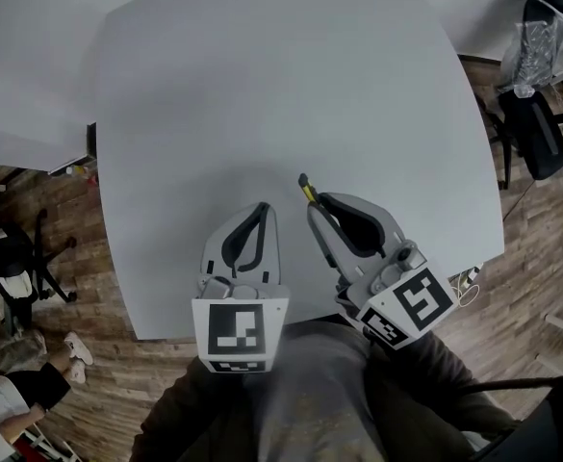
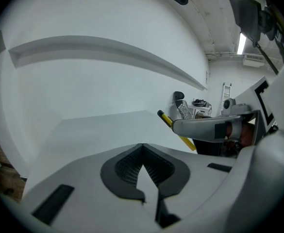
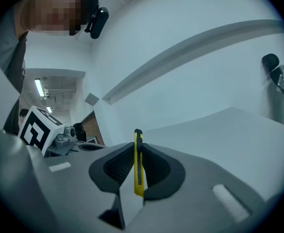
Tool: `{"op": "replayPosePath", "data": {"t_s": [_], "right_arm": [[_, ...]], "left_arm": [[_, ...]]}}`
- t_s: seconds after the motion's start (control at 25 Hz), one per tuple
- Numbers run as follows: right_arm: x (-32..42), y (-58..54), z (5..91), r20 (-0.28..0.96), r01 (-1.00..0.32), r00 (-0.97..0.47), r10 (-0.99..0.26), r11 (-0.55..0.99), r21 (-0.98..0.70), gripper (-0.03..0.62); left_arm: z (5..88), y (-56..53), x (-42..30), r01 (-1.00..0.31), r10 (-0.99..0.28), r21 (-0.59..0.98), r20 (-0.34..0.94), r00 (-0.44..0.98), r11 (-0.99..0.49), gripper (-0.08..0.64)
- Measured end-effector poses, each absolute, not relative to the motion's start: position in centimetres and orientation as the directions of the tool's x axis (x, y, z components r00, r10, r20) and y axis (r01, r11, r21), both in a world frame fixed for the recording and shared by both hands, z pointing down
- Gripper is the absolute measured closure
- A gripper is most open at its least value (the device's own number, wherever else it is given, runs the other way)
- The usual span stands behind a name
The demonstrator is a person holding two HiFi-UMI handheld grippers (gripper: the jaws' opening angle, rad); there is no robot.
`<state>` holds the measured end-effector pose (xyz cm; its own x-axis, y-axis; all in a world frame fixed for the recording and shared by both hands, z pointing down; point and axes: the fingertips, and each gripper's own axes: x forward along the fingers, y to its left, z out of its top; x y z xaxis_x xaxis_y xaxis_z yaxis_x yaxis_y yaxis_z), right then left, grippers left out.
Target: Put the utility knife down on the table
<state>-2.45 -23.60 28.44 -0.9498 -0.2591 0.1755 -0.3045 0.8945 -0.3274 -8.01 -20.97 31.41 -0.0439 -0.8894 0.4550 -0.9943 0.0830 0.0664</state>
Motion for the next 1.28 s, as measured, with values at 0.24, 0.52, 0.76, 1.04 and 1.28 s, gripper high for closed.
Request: {"op": "replayPosePath", "data": {"t_s": [0.24,0.52,0.76,1.04,1.28], "right_arm": [[-2.9,-24.7,29.9,0.205,-0.313,-0.945,-0.255,0.887,-0.34,0.541],[-2.8,-24.9,31.5,0.235,-0.33,-0.937,-0.259,0.876,-0.352,0.541],[-4.0,-25.3,32.5,0.253,-0.333,-0.934,-0.251,0.87,-0.365,0.541],[-5.4,-25.8,33.5,0.274,-0.34,-0.929,-0.247,0.862,-0.375,0.541],[-5.7,-26.4,34.5,0.292,-0.356,-0.922,-0.253,0.852,-0.385,0.541]], "left_arm": [[33.0,-22.1,-7.9,-0.993,-0.878,0.094,0.479,-0.014,0.067,0.558],[34.5,-22.3,-7.7,-0.991,-0.87,0.119,0.493,0.002,0.065,0.558],[35.4,-22.7,-8.7,-0.99,-0.86,0.129,0.51,0.014,0.061,0.557],[36.2,-23.2,-9.8,-0.989,-0.849,0.14,0.527,0.032,0.05,0.557],[37.1,-23.8,-10.0,-0.987,-0.843,0.155,0.536,0.047,0.043,0.558]]}}
